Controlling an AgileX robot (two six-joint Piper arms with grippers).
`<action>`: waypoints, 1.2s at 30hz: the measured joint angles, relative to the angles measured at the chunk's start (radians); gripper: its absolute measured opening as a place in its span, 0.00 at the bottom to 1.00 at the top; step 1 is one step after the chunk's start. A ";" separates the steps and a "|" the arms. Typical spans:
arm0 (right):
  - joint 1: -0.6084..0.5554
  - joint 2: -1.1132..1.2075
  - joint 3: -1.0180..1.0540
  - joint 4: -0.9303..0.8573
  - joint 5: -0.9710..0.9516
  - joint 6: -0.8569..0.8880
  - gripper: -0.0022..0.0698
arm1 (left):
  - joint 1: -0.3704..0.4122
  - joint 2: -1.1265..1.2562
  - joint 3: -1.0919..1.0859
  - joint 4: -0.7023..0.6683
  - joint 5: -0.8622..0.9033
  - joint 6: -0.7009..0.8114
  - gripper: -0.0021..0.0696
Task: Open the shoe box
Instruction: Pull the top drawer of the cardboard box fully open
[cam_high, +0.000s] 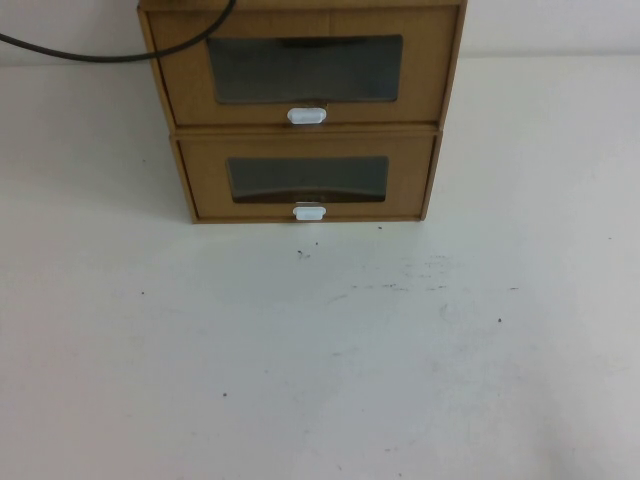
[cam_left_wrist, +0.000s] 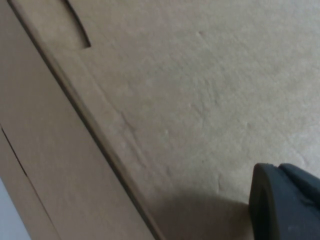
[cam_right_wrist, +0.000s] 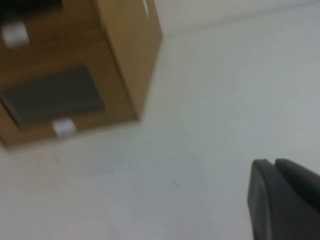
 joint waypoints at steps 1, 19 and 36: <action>0.000 0.000 0.000 0.095 -0.035 0.000 0.00 | 0.000 0.000 0.000 0.000 0.000 0.000 0.02; 0.000 0.265 -0.307 0.752 0.054 -0.199 0.00 | 0.001 0.007 -0.005 -0.049 -0.001 -0.005 0.02; 0.214 1.050 -0.847 0.733 0.231 -0.487 0.00 | 0.093 0.035 -0.042 -0.096 -0.001 -0.022 0.02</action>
